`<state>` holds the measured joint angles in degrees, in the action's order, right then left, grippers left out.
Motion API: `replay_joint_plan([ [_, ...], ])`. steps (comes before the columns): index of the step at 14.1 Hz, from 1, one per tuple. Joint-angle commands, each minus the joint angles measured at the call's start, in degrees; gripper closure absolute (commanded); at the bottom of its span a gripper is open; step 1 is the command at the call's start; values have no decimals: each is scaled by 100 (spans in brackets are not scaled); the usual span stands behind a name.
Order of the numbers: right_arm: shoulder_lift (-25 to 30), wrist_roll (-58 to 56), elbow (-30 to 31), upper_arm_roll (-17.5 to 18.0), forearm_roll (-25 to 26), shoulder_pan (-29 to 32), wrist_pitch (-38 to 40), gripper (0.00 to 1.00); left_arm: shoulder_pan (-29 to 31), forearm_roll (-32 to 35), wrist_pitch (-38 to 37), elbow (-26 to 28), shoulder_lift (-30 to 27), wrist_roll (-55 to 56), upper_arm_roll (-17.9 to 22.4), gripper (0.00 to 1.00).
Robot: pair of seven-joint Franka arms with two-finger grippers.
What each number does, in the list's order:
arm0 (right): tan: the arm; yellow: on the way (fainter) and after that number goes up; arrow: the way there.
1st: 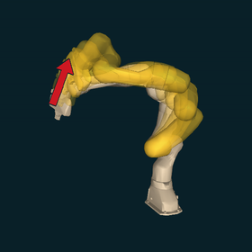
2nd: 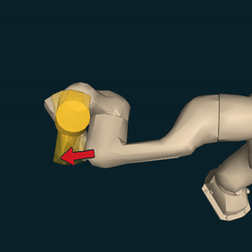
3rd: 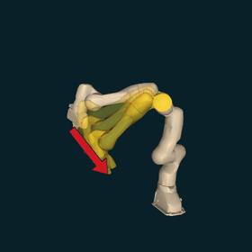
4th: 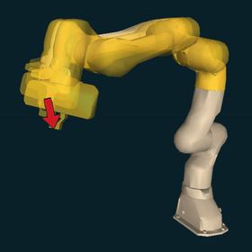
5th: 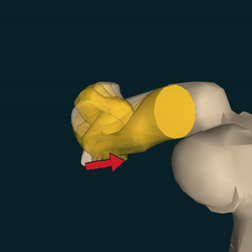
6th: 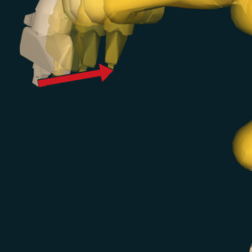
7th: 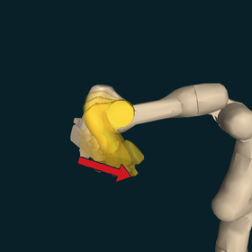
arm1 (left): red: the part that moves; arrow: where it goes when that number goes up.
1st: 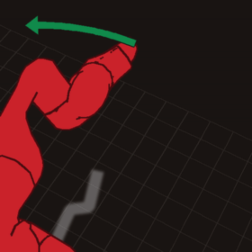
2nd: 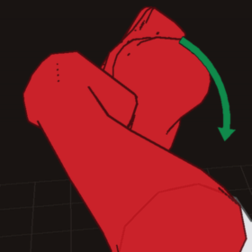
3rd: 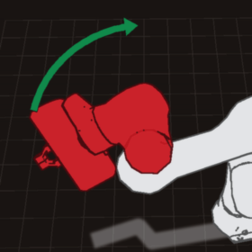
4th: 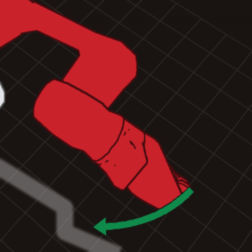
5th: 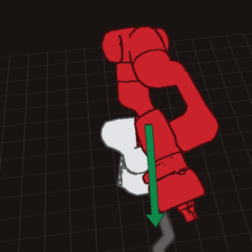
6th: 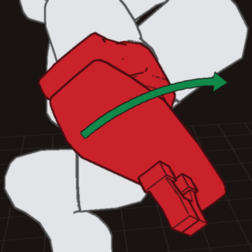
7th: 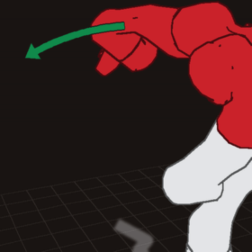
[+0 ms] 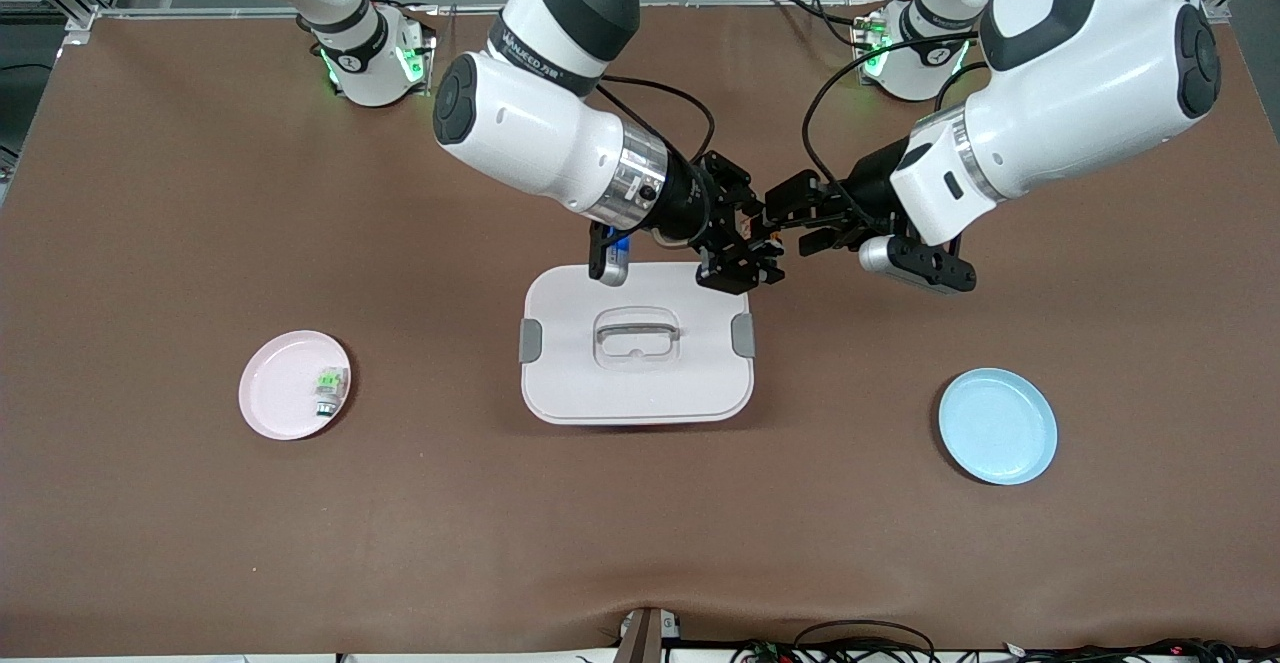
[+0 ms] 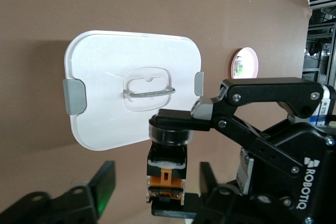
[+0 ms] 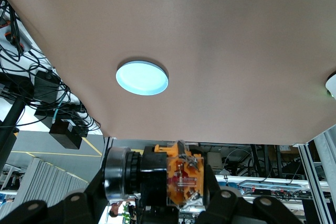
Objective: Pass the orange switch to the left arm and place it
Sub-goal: 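Grasp the switch with the left gripper from the right gripper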
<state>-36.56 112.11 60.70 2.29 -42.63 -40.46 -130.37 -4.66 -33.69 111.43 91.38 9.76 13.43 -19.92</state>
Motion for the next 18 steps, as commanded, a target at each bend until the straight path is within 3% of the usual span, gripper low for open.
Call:
replay_joint_plan([
  [1,-124,118,-234,-62,-88,-67,-33,100,-88,-103,151,47,-18,-59,-21,32],
  [4,-124,109,-234,-62,-88,-67,-50,100,-106,-103,151,47,8,-59,-21,32],
  [9,-124,118,-234,-54,-88,-67,-50,100,-220,-50,344,47,88,-59,-21,43],
  [13,-132,118,-234,-62,-88,-67,-77,100,-264,-23,379,47,88,-59,-21,62],
  [18,-133,118,-225,-62,-88,-84,-94,100,-229,20,274,56,88,-33,-21,77],
])
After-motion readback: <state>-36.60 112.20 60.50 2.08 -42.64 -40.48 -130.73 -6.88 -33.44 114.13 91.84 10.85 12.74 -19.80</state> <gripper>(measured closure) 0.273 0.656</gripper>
